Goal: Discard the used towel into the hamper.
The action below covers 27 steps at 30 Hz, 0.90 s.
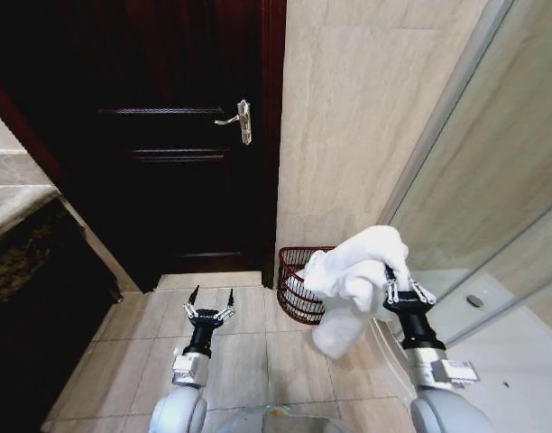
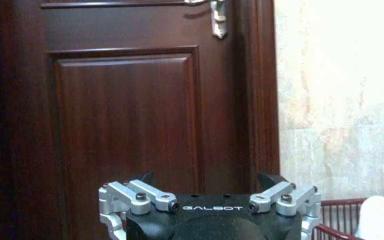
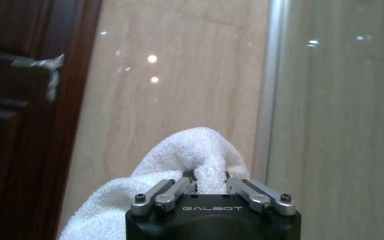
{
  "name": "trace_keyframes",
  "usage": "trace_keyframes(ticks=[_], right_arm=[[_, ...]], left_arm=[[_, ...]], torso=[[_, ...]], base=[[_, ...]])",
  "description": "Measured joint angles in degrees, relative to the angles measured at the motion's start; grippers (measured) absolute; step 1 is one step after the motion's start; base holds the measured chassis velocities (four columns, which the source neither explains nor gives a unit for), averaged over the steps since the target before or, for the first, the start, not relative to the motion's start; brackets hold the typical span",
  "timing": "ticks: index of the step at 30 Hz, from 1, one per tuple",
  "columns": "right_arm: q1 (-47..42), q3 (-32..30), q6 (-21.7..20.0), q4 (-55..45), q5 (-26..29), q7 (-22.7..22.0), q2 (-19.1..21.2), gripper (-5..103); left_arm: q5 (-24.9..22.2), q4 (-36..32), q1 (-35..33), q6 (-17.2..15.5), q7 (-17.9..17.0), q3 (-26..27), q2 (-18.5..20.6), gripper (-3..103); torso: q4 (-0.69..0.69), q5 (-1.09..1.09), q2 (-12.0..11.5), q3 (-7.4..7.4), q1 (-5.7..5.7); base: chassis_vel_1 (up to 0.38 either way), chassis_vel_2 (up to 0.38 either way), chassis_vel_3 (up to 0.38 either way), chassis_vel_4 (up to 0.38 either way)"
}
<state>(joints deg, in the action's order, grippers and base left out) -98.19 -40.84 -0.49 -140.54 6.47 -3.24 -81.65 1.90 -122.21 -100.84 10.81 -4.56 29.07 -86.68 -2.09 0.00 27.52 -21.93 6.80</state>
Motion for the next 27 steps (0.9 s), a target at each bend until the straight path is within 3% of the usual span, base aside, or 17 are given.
trace_keyframes(ticks=[1,4,6,8,10,15,18,22,23,27], right_arm=[[0.0,0.0,0.0,0.0,0.0,0.0,0.0,14],[6.0,-0.4,-5.2,-2.0,6.8,-2.7,4.0,14],[6.8,-0.4,-6.0,-2.3,7.8,-3.1,4.6,14],[11.7,-0.4,-10.6,-2.8,14.3,-6.0,8.6,14],[16.1,-0.4,-13.2,-2.9,19.1,-7.7,11.4,14],[23.3,-0.7,-15.3,-2.9,24.1,-9.9,14.7,14],[27.8,-0.9,-16.3,-2.9,26.8,-10.9,17.2,14],[36.7,-0.6,-18.0,0.2,32.6,-12.5,22.6,14],[36.7,-0.6,-18.0,0.2,32.6,-12.5,22.6,14],[41.0,0.2,-18.0,4.8,33.5,-9.3,25.4,14]], left_arm=[[0.0,0.0,0.0,0.0,0.0,0.0,0.0,100],[-0.3,-0.3,-1.1,1.2,-3.3,0.7,-0.8,100],[-0.2,-0.2,-1.3,1.5,-3.9,0.8,-0.9,100],[-0.2,0.4,-1.9,2.9,-6.5,2.0,-1.0,100],[-0.1,0.9,-2.3,4.1,-7.2,2.7,-0.8,100],[-0.1,1.2,-2.7,5.1,-7.3,3.2,-1.0,100],[-0.1,1.2,-3.1,5.8,-6.9,3.4,-1.1,100],[-3.0,1.0,-3.7,8.0,-1.2,4.4,-0.7,100],[-3.0,1.0,-3.7,8.0,-1.2,4.4,-0.7,100],[-6.0,1.0,-3.6,8.1,1.3,5.8,0.9,100]], torso=[[0.0,0.0,0.0,0.0,0.0],[0.0,0.01,0.0,0.01,-0.01],[-0.01,0.01,0.0,0.02,-0.01],[-0.02,-0.02,-0.1,0.03,-0.01],[-0.02,0.03,-0.1,0.03,-0.01],[-0.02,0.0,-0.1,0.05,-0.02],[-0.01,-0.01,-0.1,0.05,-0.02],[-0.01,0.01,-0.1,0.06,-0.03],[-0.01,0.01,-0.1,0.06,-0.03],[0.0,0.0,-0.1,0.07,-0.03]], base=[[0.0,0.0,0.0,0.0],[0.0,0.0,0.0,0.0],[0.0,0.0,0.0,0.0],[0.0,0.0,0.0,0.0],[0.0,0.0,0.0,0.0],[0.0,0.0,0.0,0.0],[0.0,0.0,0.0,0.0],[0.0,0.0,0.0,0.0],[0.0,0.0,0.0,0.0],[0.0,0.0,0.0,0.0]])
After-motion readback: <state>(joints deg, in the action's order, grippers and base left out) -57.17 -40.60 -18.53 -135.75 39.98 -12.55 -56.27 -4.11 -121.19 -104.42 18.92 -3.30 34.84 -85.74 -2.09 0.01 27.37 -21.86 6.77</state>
